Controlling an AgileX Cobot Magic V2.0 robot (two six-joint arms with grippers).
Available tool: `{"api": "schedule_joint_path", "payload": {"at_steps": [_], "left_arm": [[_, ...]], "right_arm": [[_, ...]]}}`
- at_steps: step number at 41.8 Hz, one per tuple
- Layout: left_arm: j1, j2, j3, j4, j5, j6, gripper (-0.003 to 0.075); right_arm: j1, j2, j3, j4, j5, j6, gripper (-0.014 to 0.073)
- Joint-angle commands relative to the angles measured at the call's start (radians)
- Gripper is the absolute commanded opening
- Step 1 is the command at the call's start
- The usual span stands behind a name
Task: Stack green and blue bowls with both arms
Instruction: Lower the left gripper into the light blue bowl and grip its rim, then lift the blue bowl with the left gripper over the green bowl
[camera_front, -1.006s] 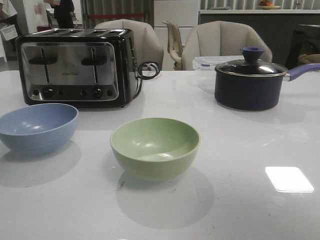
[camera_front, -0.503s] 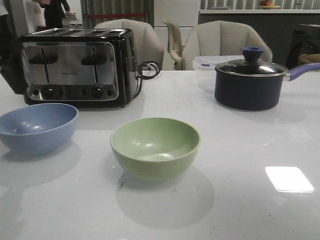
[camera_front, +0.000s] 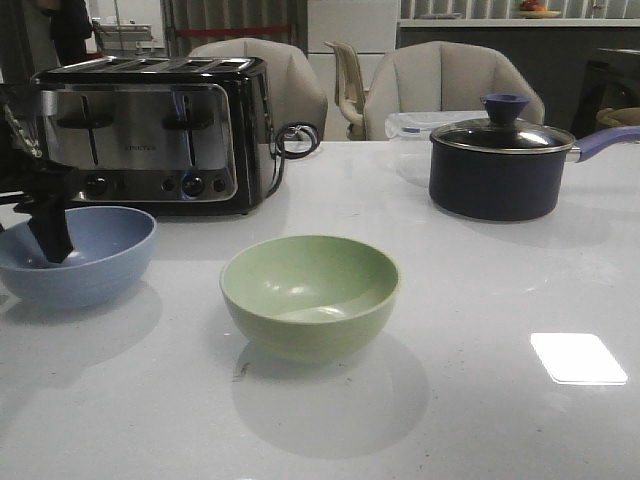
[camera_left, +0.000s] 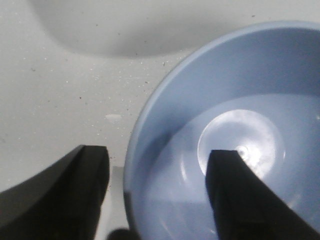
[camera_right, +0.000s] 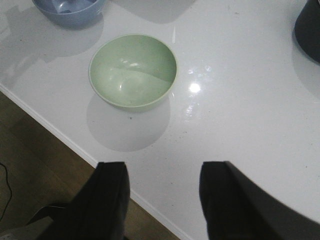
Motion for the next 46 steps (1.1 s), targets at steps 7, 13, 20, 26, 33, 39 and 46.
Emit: {"api": "schedule_joint_path", "payload": {"at_steps": [7, 13, 20, 26, 33, 39, 46], "left_arm": [[0.001, -0.049, -0.029, 0.036, 0.014, -0.005, 0.0193], [0.001, -0.049, -0.029, 0.060, 0.033, -0.005, 0.0097], [0.001, -0.061, -0.031, 0.060, 0.055, -0.003, 0.0098], [0.001, -0.115, -0.056, 0.047, 0.094, 0.002, 0.0098], [-0.022, -0.204, -0.104, 0.018, 0.138, 0.002, 0.0098], [-0.079, -0.272, -0.137, 0.005, 0.161, 0.004, 0.0098], [-0.173, -0.292, -0.166, -0.078, 0.178, 0.004, 0.0098]], "right_arm": [[-0.003, -0.005, -0.026, 0.001, -0.072, -0.010, 0.0443], [-0.003, -0.005, -0.026, 0.001, -0.072, -0.010, 0.0443], [-0.003, -0.005, -0.026, 0.001, -0.072, -0.010, 0.0443], [-0.003, -0.005, -0.026, 0.001, -0.072, -0.010, 0.0443], [-0.003, -0.005, -0.026, 0.001, -0.072, -0.010, 0.0443], [-0.003, -0.005, -0.026, 0.001, -0.072, -0.010, 0.0443], [-0.003, -0.005, -0.026, 0.001, -0.072, -0.010, 0.0443]]}}
